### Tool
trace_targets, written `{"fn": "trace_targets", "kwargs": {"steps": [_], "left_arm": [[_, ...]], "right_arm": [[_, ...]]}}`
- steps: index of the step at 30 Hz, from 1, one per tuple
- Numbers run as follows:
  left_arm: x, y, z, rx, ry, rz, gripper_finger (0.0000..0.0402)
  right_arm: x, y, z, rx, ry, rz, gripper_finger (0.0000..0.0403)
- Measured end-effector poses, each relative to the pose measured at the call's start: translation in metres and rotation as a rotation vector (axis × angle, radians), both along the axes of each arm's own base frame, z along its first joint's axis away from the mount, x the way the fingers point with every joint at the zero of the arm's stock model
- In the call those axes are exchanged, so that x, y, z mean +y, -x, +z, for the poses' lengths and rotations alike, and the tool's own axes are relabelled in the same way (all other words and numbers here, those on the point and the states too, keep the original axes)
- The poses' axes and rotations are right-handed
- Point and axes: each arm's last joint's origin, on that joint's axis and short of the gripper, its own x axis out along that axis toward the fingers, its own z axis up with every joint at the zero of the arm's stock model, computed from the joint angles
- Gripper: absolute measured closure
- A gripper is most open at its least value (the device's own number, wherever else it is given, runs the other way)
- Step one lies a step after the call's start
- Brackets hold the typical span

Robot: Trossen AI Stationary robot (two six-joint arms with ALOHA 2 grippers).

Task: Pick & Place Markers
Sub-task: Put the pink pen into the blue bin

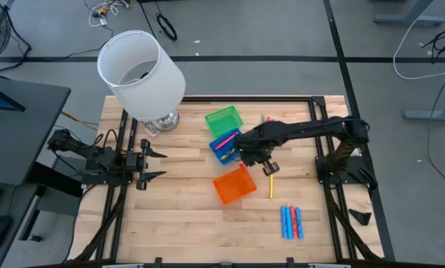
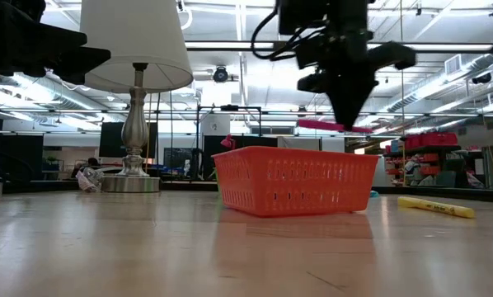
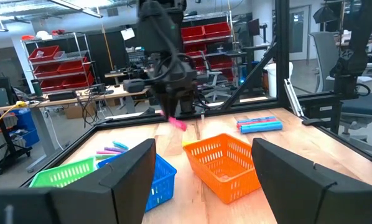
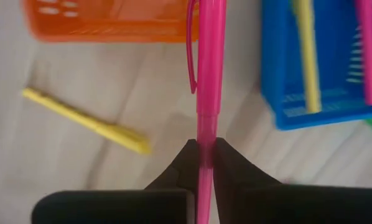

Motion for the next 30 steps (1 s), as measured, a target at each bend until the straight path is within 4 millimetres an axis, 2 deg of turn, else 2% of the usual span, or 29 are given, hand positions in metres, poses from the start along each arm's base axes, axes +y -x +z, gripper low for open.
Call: {"fn": "trace_targets", "kwargs": {"steps": [11, 20, 24, 30], "left_arm": [[0.0, 0.0, 0.0, 0.0, 0.0, 0.0, 0.0129], [0.0, 0.0, 0.0, 0.0, 0.0, 0.0, 0.0129], [0.0, 0.0, 0.0, 0.0, 0.0, 0.0, 0.0129], [0.0, 0.0, 0.0, 0.0, 0.0, 0.0, 0.0129]], "right_arm": [[-0.048, -0.041, -0.001, -0.024, 0.016, 0.023, 0.0382], [-0.086, -0.064, -0.006, -0.028, 0.027, 0.036, 0.0382], [-0.094, -0.07, -0.007, -0.036, 0.032, 0.057, 0.0382], [-0.096, -0.071, -0.007, -0.05, 0.036, 0.074, 0.0382]]}}
